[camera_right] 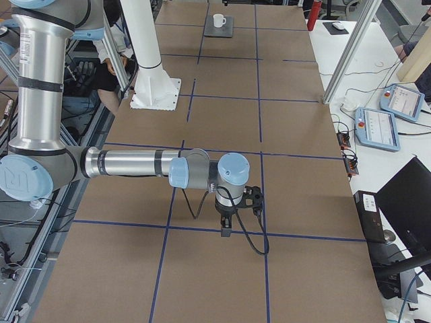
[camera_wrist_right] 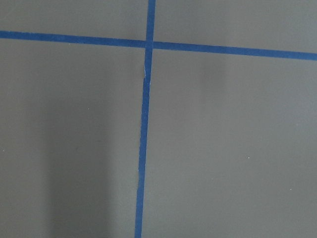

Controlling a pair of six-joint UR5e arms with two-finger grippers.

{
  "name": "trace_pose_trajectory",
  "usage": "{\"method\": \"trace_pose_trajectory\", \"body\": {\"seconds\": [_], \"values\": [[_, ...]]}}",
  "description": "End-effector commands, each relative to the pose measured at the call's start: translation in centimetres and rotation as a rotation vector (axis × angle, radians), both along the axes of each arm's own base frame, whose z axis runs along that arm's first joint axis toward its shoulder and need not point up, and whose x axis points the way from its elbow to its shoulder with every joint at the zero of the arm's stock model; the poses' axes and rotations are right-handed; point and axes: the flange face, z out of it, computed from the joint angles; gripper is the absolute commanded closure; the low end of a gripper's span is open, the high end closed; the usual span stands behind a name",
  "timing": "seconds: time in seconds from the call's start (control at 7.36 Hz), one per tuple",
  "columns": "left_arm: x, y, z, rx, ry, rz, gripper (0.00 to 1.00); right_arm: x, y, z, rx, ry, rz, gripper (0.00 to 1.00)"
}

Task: Place cup on laptop
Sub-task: 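Open the left gripper and raise it off the mug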

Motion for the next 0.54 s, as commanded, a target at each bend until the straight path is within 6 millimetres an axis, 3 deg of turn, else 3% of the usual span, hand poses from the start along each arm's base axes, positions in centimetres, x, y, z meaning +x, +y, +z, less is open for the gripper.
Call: {"method": "trace_pose_trajectory", "body": {"seconds": [0.0,0.41], "values": [[-8.3,-1.9,-1.8,0.008,-0.083,0.014,0.00,0.0,0.0,0.0,0.000,0.000,0.000,0.00],[-8.2,-0.9,-0.2,-0.090,-0.059,-0.018,0.00,0.0,0.0,0.0,0.000,0.000,0.000,0.00]]}}
